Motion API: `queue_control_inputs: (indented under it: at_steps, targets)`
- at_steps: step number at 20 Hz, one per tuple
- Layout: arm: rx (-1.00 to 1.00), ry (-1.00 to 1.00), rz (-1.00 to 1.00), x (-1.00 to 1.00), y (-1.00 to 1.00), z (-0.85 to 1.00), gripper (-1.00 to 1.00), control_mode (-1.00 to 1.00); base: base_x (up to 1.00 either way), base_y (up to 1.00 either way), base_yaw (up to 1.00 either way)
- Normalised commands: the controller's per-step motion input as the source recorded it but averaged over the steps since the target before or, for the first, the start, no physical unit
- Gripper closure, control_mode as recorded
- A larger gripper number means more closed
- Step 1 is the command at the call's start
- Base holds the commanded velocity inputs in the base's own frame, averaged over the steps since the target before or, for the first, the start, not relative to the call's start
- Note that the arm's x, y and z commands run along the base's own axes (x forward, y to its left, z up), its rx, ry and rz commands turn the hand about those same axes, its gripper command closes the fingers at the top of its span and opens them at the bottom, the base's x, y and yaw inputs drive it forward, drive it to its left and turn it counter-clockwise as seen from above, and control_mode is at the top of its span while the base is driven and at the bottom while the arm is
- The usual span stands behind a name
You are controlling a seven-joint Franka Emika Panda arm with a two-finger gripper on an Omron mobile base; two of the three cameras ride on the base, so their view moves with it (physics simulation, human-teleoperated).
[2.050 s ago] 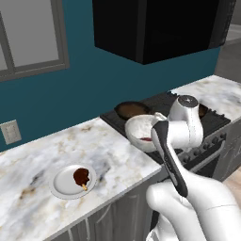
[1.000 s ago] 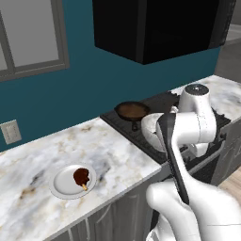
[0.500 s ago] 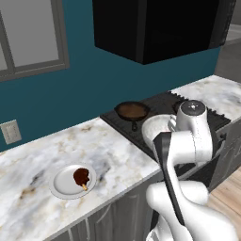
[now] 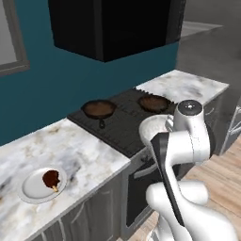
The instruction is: Place one of the steaks on the plate and the other in the bowl. Then place the bowl in the fridge.
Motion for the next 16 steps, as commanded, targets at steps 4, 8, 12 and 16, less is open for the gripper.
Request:
queue_control_inputs:
  at_steps: [4,8,12,16]
  targets:
    - [0.0,0.0,0.0,0.0,0.0,0.0,1.0,1.0,0.0,-0.8,-0.73]
    - [0.0,0.0,0.0,0.0,0.0,0.0,1.0,1.0,0.17,-0.76,-0.72]
    - [0.0,0.0,0.0,0.0,0.0,0.0,1.0,1.0,0.27,-0.64,-0.73]
    - [0.0,0.0,0.0,0.0,0.0,0.0,1.0,1.0,0.41,-0.48,-0.71]
